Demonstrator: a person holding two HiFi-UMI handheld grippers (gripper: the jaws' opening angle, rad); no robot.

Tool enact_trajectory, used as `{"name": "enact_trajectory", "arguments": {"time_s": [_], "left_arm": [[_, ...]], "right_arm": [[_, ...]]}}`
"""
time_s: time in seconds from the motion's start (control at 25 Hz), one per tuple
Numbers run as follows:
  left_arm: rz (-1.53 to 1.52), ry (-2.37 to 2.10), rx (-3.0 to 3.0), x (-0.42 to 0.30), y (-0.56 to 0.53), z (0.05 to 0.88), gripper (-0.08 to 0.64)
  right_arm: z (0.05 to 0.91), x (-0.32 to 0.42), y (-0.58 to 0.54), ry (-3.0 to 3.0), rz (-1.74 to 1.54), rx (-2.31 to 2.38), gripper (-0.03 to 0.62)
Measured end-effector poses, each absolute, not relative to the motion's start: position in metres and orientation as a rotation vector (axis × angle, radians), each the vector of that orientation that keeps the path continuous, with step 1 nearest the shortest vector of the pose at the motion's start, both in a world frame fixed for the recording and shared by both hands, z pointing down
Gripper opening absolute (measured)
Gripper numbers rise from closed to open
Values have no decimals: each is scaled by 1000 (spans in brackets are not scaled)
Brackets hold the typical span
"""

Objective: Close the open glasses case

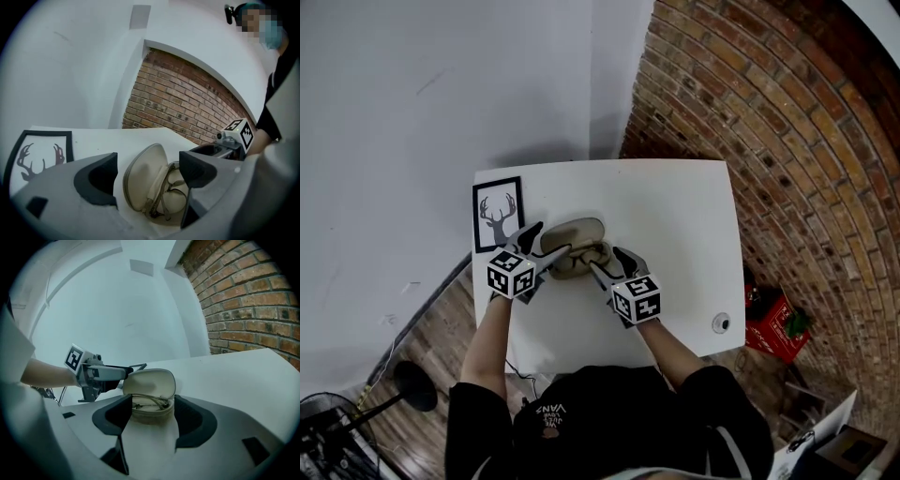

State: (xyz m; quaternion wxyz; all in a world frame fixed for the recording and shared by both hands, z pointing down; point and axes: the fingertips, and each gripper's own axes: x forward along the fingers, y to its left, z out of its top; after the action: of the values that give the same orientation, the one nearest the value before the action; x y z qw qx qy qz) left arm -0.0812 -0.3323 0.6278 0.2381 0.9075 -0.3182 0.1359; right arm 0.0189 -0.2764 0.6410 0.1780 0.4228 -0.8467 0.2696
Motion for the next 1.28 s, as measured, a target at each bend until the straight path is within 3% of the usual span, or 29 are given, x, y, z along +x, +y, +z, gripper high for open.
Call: {"name": "enact_trajectory", "arguments": {"time_s": [1.28], "left_arm": [[532,-549,2730,-47,-231,602,410]], "right_arm": [[627,39,-242,-2375,804,1320,249]]}}
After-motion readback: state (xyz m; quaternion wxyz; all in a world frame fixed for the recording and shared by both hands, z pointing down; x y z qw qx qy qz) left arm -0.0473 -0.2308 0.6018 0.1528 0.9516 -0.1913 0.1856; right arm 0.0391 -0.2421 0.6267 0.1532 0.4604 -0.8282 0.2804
